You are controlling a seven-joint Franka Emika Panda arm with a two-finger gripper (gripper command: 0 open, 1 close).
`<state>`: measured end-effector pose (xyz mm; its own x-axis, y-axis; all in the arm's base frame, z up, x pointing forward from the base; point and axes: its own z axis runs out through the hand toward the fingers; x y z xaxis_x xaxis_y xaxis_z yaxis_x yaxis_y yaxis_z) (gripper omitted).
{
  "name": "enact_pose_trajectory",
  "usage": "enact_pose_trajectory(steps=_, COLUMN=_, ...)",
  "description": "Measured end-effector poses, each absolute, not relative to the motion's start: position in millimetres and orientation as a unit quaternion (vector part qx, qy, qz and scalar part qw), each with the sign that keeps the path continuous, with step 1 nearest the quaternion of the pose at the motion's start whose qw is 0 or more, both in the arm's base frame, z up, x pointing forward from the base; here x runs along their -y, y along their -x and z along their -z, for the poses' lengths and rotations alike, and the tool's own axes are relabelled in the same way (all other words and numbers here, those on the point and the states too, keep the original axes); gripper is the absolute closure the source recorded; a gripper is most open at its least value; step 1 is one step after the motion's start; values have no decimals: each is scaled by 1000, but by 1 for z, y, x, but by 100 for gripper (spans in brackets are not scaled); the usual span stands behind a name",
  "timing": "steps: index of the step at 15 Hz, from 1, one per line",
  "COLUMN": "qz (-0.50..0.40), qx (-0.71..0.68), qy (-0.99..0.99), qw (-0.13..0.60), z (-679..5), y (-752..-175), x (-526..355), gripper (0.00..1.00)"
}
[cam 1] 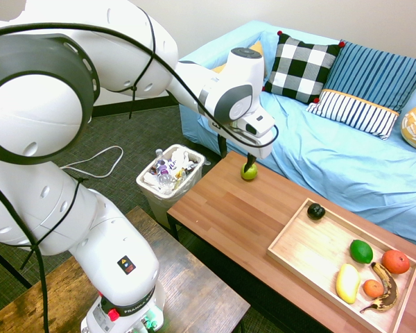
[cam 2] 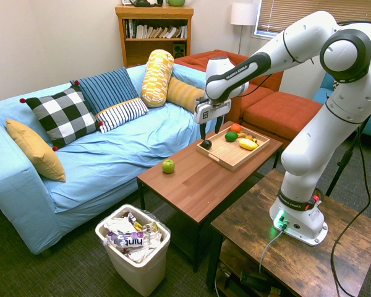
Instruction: Put the apple in the tray
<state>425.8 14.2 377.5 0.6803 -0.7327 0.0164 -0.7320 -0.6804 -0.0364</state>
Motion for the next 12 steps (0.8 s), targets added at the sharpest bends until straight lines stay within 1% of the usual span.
enact_pose_trajectory(steps=4, qz=21, qx=-387, qy=922, qw=13, z=-374, y=-443, x=-22, gripper=0)
enact_pose_trajectory(steps=8, qz=22, qx=-368, qy=930, qw=11, z=-361, y=-502, x=-60, gripper=0)
enact_pose_trajectory(steps=12, qz=8, qx=-374, qy=927, qw=16, z=-327, y=-547, x=-82, gripper=0)
